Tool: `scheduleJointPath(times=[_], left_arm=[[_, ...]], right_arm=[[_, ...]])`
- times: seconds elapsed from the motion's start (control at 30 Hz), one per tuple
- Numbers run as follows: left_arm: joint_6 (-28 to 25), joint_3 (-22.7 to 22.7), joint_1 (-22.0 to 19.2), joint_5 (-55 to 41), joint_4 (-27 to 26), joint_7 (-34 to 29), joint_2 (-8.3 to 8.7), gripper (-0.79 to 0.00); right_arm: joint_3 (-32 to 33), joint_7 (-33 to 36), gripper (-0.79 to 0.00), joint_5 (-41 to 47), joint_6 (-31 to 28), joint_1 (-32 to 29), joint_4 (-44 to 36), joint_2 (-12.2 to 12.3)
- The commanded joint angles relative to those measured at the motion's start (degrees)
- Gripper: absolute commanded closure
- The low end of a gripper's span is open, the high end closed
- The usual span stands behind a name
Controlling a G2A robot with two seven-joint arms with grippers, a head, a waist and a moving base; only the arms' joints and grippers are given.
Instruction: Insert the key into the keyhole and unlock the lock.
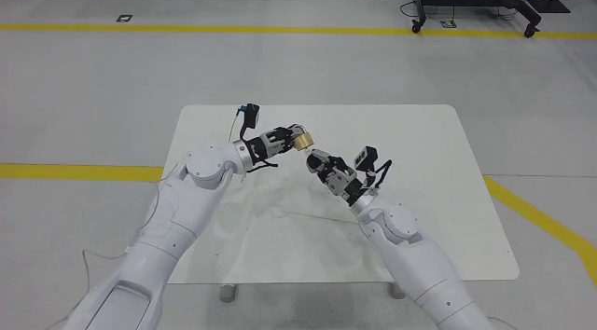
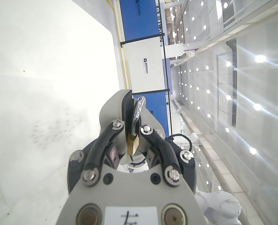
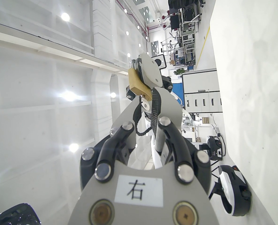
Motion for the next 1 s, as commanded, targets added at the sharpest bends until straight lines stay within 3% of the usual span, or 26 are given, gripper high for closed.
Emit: scheduleJointPath(times=[0.0, 0.23, 0.3, 0.6, 0.77, 0.97], left_arm=[[0.1, 0.0, 0.1, 0.2, 0.0, -0.1, -0.03, 0.0], [0.3, 0.2, 0.1, 1.1, -0.2, -0.3, -0.15, 0.0], [0.4, 0.2, 0.1, 1.2, -0.2, -0.4, -0.19, 0.0], [0.3, 0.0, 0.1, 1.7, -0.2, -0.3, -0.32, 0.0], [-1.3, -0.1, 0.3, 2.3, -0.8, -0.7, -0.34, 0.0], [-5.8, -0.2, 0.5, 6.1, -2.0, 1.0, -0.2, 0.0]], right_arm=[[0.0, -0.1, -0.083, 0.0, -0.2, 0.1, 0.0, -0.1], [0.0, -0.9, -0.068, -1.2, -1.4, 0.1, -0.1, -0.3], [0.0, -1.2, 0.0, -1.5, -1.5, 0.1, -0.1, -0.4], [0.2, -0.8, 0.0, -0.2, -1.4, 0.1, -0.2, -0.7], [1.1, 3.0, 0.0, 9.8, 2.4, -0.2, 0.3, -1.2], [3.0, 10.2, 0.0, 27.7, 12.0, 0.2, 2.6, -1.8]])
